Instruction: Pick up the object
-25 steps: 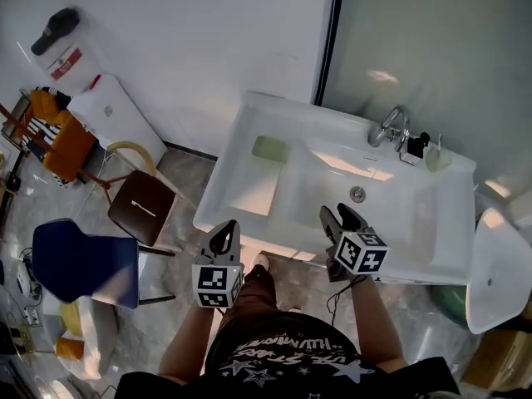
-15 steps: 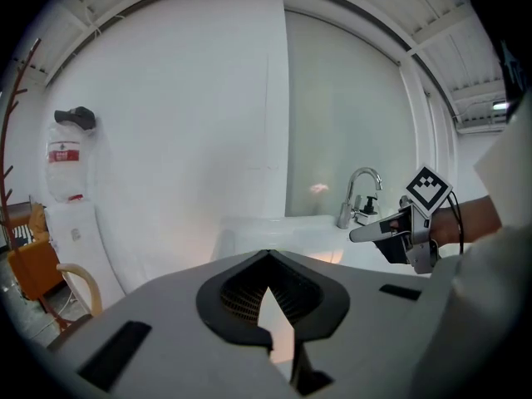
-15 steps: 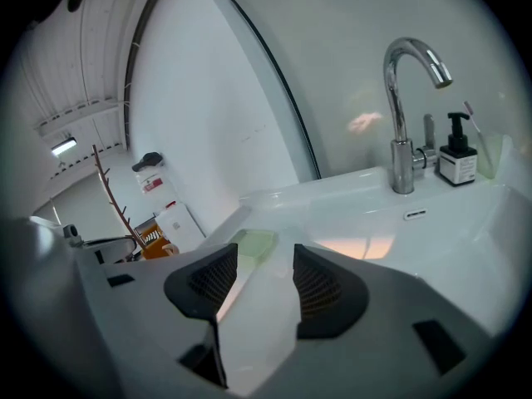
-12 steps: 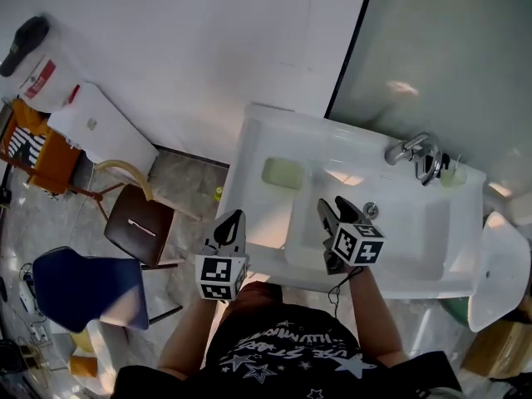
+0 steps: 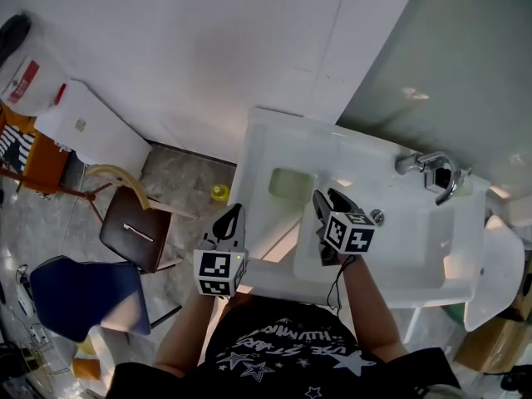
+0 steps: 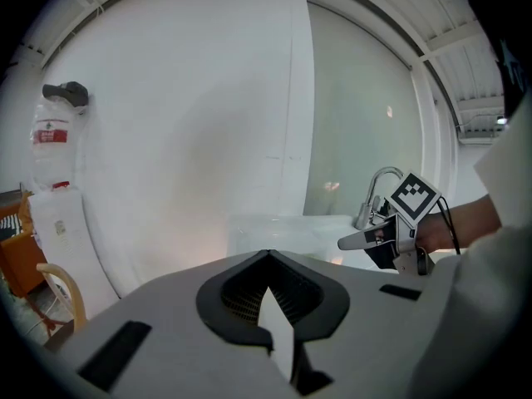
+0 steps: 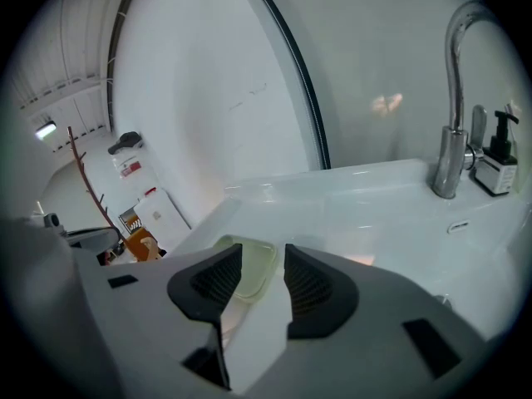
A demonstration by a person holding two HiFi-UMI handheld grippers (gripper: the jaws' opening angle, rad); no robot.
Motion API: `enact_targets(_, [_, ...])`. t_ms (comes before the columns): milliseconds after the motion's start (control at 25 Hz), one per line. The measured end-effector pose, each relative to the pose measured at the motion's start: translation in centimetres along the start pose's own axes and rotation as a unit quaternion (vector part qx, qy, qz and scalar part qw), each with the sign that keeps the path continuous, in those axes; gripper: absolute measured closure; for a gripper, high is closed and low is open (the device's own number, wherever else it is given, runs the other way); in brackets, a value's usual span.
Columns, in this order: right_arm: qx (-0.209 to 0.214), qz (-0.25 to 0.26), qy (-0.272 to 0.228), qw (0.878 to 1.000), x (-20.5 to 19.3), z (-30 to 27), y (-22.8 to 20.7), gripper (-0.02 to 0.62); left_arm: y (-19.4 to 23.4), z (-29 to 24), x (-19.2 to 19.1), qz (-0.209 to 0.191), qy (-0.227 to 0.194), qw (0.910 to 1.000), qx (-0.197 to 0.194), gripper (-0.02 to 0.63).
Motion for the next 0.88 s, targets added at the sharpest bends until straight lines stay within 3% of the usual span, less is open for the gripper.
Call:
enact_targets(320, [-0.036,0.005,0.031,0.999,-0.5,-4.1,0.1,0.469,1.9,-2.1,-0.6,0.008,0.022,0.9997,-0.01,0.591])
enact_targets(880, [-0.052,0.017,0.081,0.995,-2.1,-7.5,0.4,0.521,2.7,-3.9,-0.8,0.024,0.02,0.9994,-0.015,0.591])
Point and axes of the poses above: the fingertips, and each gripper's own axes: z backward along the fingers, y to its left, x out of its top, the point moved 2 cm from there along z, backward along the fingers, and after that the axes turned 15 degrees about -x, right-handed, at the moved point
